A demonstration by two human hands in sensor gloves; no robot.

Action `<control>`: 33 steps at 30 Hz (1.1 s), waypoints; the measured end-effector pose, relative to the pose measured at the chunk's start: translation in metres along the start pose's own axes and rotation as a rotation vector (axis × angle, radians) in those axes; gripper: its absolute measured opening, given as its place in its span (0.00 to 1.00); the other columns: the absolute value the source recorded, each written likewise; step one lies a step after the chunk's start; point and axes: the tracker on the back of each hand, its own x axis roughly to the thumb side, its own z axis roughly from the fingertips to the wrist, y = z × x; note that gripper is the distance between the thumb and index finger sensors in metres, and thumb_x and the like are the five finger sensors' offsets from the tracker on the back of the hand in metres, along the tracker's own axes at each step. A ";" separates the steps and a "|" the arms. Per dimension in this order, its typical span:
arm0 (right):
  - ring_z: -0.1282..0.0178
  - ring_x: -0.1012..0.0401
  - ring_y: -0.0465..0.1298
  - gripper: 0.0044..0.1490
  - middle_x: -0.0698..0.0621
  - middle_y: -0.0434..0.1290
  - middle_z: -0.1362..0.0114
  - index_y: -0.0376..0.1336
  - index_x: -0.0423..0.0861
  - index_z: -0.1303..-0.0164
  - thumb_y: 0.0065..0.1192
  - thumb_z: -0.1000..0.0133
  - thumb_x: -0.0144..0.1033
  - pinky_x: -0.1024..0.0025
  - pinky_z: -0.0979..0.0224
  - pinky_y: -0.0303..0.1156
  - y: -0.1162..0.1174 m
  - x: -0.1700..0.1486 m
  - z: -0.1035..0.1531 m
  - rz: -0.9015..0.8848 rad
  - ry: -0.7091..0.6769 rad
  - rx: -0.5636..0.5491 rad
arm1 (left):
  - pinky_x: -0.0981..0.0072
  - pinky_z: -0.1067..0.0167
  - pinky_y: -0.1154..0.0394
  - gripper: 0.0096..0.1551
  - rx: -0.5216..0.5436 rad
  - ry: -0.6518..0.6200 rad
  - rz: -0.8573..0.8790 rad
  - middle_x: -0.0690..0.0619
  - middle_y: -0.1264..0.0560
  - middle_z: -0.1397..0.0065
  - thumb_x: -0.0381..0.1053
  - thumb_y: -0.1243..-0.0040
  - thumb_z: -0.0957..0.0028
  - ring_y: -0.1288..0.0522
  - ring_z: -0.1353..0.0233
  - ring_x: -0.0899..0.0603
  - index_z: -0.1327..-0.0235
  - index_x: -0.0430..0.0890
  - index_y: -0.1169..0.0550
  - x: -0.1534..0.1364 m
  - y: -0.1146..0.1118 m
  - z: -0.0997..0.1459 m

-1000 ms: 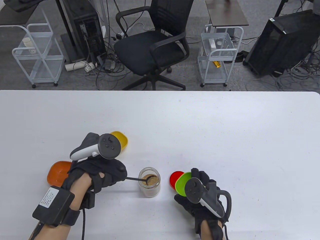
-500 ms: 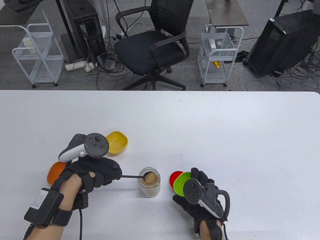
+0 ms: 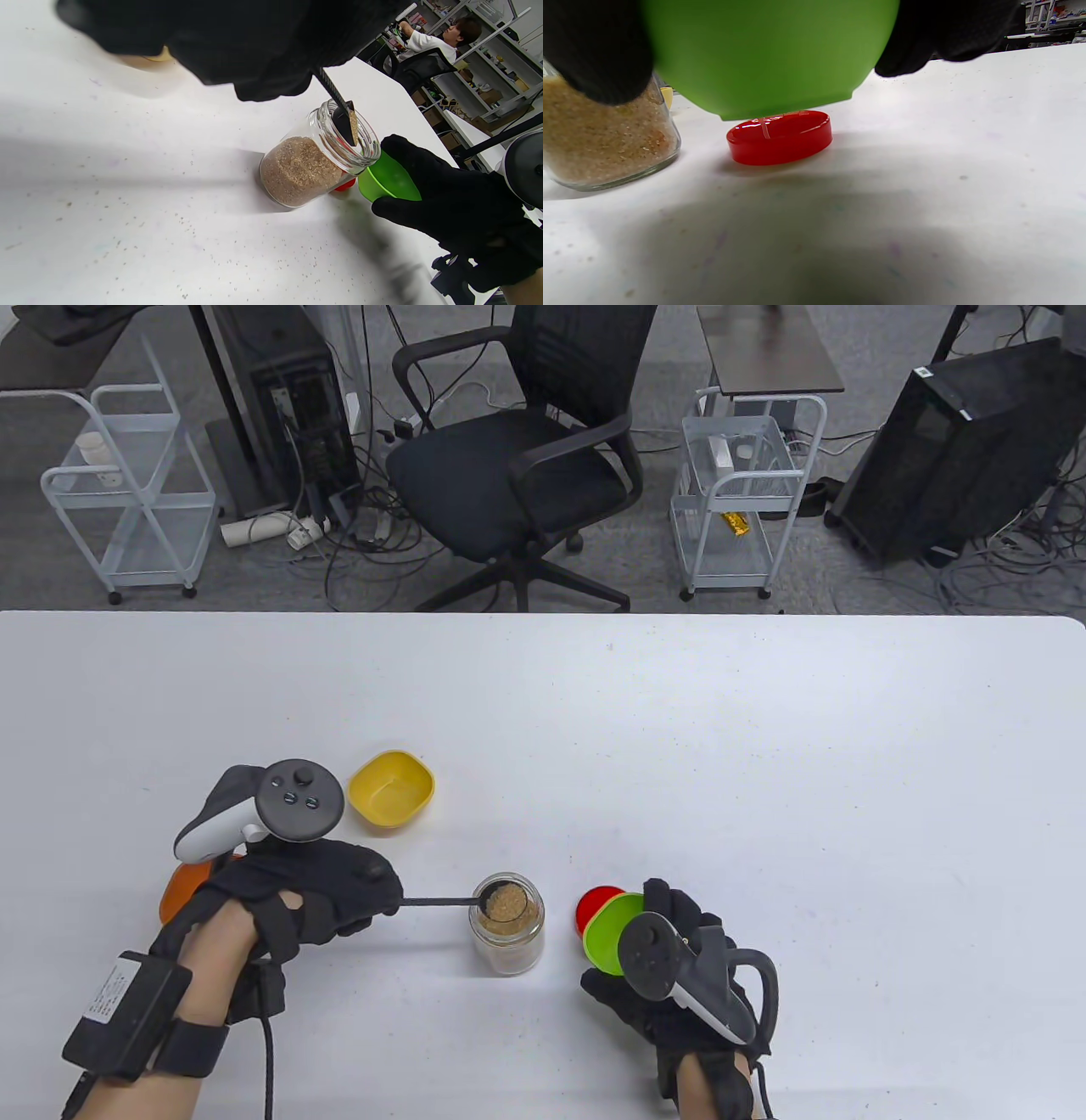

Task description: Scoop brown sugar granules from jar into dishes

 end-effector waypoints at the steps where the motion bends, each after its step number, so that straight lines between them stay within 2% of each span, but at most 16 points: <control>1: 0.31 0.36 0.69 0.76 0.30 0.58 0.15 0.45 0.29 0.16 0.67 0.55 0.74 0.36 0.27 0.66 0.000 0.000 0.000 0.001 -0.001 -0.002 | 0.60 0.66 0.14 0.25 0.004 -0.004 0.000 0.52 0.13 0.52 0.54 0.40 0.33 0.15 0.70 0.53 0.34 0.40 0.19 0.001 0.000 0.000; 13: 0.31 0.37 0.69 0.76 0.31 0.58 0.15 0.46 0.30 0.16 0.66 0.55 0.75 0.36 0.27 0.66 0.000 0.000 0.000 -0.001 -0.009 -0.005 | 0.60 0.66 0.14 0.25 0.028 -0.045 0.014 0.52 0.13 0.51 0.55 0.41 0.33 0.15 0.69 0.53 0.33 0.40 0.19 0.014 0.001 0.002; 24: 0.31 0.37 0.69 0.76 0.31 0.58 0.15 0.46 0.30 0.16 0.66 0.55 0.75 0.36 0.27 0.66 0.000 -0.001 0.000 -0.019 -0.017 -0.021 | 0.60 0.64 0.14 0.25 0.040 -0.129 -0.061 0.52 0.14 0.50 0.55 0.41 0.32 0.15 0.68 0.53 0.32 0.40 0.20 0.058 -0.017 -0.016; 31: 0.31 0.37 0.69 0.76 0.31 0.58 0.15 0.46 0.30 0.16 0.66 0.55 0.75 0.36 0.27 0.66 -0.001 -0.004 0.001 -0.062 -0.020 -0.041 | 0.59 0.61 0.15 0.25 0.092 -0.142 -0.202 0.52 0.15 0.48 0.55 0.41 0.33 0.15 0.66 0.52 0.30 0.42 0.21 0.085 -0.037 -0.025; 33: 0.31 0.36 0.69 0.76 0.31 0.58 0.15 0.46 0.30 0.16 0.66 0.55 0.75 0.36 0.27 0.66 -0.001 -0.004 0.001 -0.068 -0.022 -0.048 | 0.59 0.61 0.15 0.25 0.125 -0.121 -0.295 0.52 0.15 0.47 0.55 0.41 0.33 0.15 0.65 0.52 0.30 0.42 0.22 0.093 -0.043 -0.027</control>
